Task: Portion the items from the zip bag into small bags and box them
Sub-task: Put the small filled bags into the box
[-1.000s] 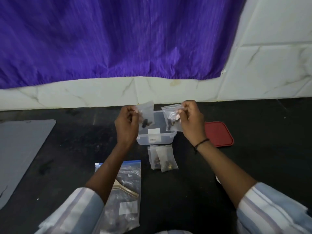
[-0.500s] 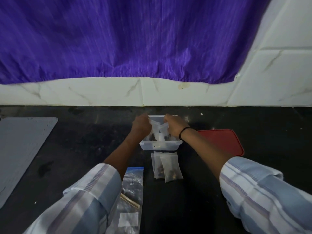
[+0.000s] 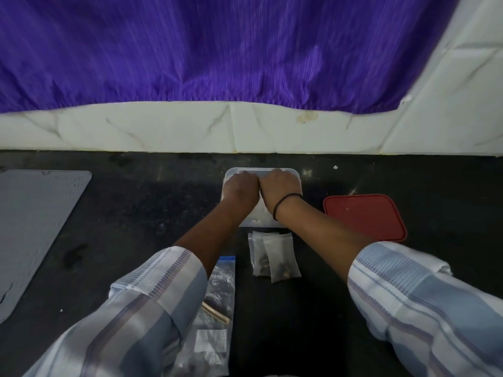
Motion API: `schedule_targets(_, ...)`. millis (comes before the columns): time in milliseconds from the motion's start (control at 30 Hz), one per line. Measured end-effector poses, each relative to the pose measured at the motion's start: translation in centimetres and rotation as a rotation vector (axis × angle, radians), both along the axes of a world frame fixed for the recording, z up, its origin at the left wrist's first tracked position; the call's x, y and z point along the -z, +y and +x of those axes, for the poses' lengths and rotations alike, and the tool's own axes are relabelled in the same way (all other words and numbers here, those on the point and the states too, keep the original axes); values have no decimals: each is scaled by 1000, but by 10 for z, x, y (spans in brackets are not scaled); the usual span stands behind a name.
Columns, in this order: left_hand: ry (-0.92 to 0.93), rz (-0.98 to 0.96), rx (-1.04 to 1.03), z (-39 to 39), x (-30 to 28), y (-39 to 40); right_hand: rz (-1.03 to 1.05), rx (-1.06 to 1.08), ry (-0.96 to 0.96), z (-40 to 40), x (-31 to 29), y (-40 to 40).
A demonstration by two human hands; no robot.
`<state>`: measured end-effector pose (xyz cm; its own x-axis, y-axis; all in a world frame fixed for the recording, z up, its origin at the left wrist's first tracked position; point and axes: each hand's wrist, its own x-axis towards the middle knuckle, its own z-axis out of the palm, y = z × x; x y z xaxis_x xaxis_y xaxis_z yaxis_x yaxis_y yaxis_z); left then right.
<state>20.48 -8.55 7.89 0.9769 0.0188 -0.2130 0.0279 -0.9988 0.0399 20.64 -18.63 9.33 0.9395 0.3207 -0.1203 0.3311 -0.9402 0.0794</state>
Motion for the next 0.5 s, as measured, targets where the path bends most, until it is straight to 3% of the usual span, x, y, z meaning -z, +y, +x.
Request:
schedule_targets(100,103,18,87,1,3,6,2,-23,118,1,-1,0)
schedule_targets(200,93,9,135,-2,9,9,16,-84,230,-1,-4,-2)
schedule_targets(300,-151,-153,104,-10,-6,10,210,-128,88,-12,-8,-9)
schedule_targets(400,-568,-466,51,-50,-20,12,671,-153,-313,-45,-1,-34)
schedule_targets(500,-655,-743,-102,-108,-8,10,906,-34,-320,-94,18,-66)
